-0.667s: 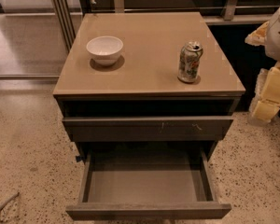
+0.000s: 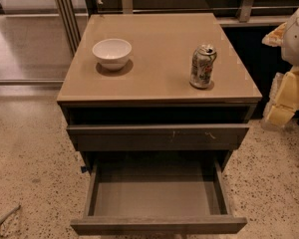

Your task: Place 7up can into middle drawer

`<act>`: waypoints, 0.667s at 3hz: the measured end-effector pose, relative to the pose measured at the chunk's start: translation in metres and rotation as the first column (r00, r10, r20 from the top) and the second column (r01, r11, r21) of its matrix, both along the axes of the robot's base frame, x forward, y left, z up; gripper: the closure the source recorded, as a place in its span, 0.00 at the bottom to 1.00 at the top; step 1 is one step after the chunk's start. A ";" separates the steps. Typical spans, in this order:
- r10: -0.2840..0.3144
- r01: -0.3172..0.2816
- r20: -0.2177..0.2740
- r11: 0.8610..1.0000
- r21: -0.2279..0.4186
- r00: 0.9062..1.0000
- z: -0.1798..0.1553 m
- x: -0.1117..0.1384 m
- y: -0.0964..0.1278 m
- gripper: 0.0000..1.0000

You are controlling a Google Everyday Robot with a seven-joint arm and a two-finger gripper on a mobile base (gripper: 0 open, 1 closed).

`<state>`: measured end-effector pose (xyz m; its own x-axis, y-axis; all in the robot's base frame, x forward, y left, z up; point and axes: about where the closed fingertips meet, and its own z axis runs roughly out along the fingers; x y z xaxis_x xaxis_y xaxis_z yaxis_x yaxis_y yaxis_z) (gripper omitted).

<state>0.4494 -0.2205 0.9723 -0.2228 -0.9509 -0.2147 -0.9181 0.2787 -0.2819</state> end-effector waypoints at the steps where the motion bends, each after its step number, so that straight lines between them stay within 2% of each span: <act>1: 0.005 -0.007 0.072 1.000 0.025 0.997 -0.012 0.029 -0.003 0.00; 2: 0.007 -0.023 0.159 0.994 0.102 0.987 -0.023 0.075 -0.001 0.00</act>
Offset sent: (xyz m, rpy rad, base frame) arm 0.1380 0.0009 -0.0375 0.2200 -0.2678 0.0225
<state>0.5244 -0.2213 0.9491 -0.1643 -0.9246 -0.3436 -0.8685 0.3007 -0.3940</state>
